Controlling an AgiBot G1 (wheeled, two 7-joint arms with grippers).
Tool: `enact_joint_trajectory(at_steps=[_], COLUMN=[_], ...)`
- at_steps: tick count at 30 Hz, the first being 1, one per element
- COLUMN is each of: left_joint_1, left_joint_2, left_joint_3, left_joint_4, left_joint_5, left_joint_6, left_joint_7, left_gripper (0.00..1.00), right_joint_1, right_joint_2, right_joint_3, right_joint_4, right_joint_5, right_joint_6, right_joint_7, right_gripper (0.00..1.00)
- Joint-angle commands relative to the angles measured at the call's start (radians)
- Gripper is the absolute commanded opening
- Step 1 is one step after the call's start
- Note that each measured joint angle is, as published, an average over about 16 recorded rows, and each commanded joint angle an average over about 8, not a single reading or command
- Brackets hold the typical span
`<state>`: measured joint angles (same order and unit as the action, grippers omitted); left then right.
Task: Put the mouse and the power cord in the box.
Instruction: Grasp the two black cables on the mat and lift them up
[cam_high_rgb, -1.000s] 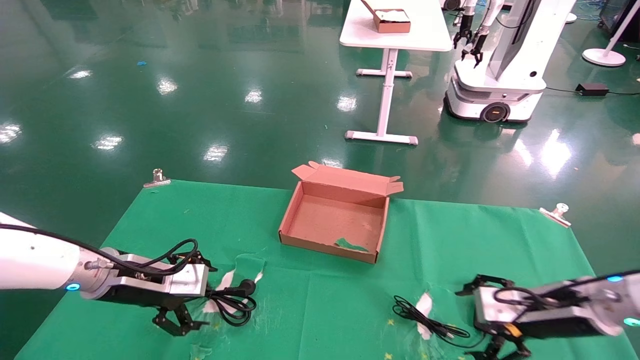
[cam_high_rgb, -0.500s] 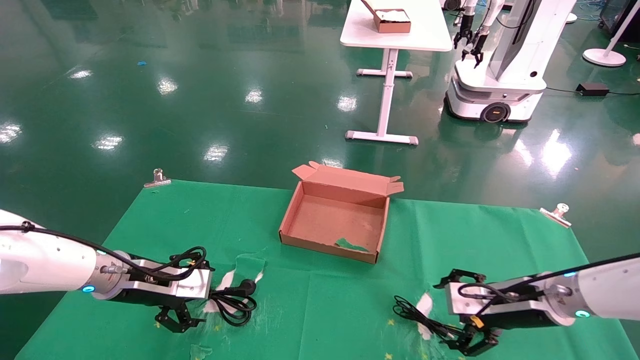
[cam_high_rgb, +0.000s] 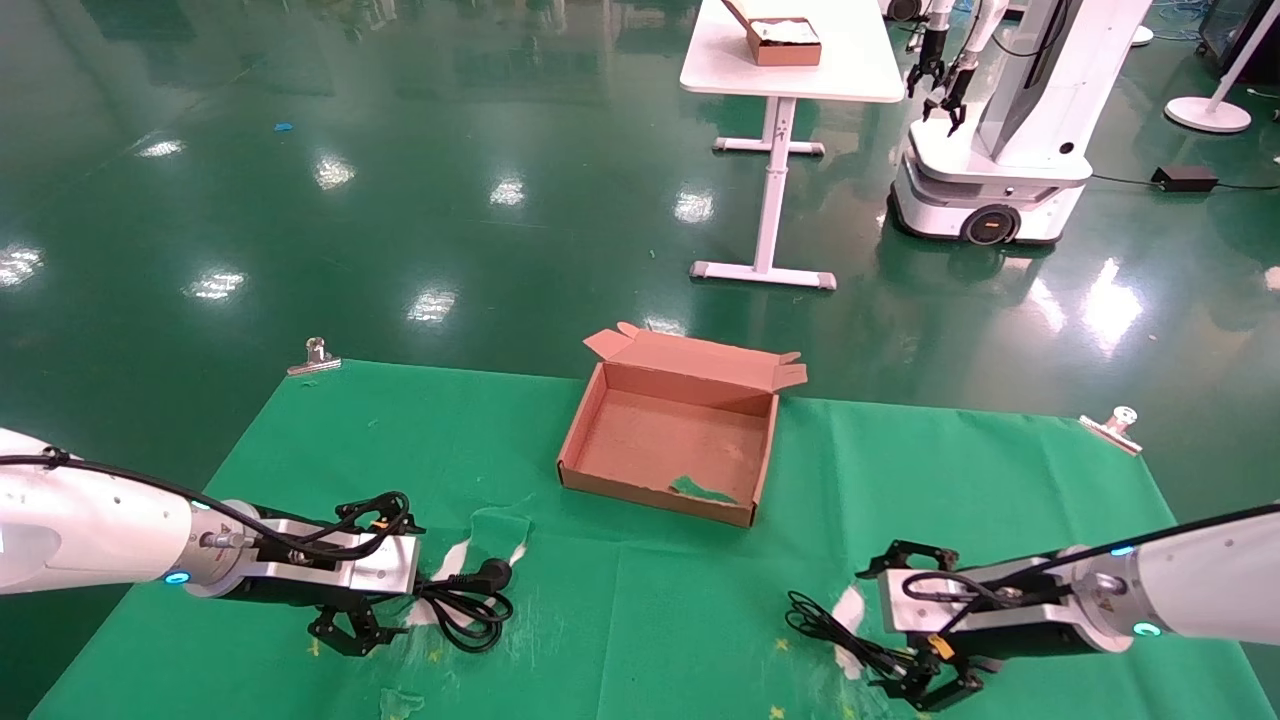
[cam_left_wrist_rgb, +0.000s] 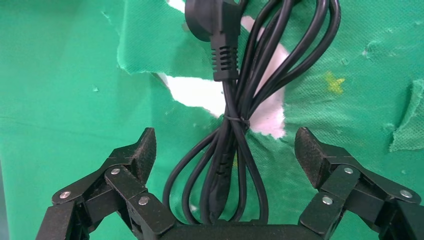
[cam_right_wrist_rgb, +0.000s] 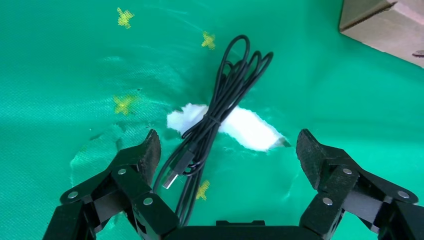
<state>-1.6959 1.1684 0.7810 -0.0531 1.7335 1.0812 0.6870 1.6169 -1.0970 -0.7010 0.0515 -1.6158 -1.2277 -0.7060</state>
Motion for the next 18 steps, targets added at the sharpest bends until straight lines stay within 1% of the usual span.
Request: enact_joint_trajectory(at_steps=[1,18], left_joint_1=[-0.002,0.002], left_joint_2=[0.001,-0.002], left_joint_3=[0.001,-0.001], left_joint_4=[0.004,-0.006], left_joint_5=[0.001,-0.002], left_joint_6=[-0.003,0.004], left_joint_7=[0.004,-0.004], left_gripper=[0.00,0.00], right_joint_1=[0.002,-0.003], right_joint_2=[-0.002,0.004], right_joint_3=[-0.001,0.001], right_joint_4=[-0.005,0.007], right_joint_5=[-0.001,0.001], right_joint_6=[0.002,-0.003], right_joint_7=[-0.002,0.003], right_gripper=[0.00,0.00])
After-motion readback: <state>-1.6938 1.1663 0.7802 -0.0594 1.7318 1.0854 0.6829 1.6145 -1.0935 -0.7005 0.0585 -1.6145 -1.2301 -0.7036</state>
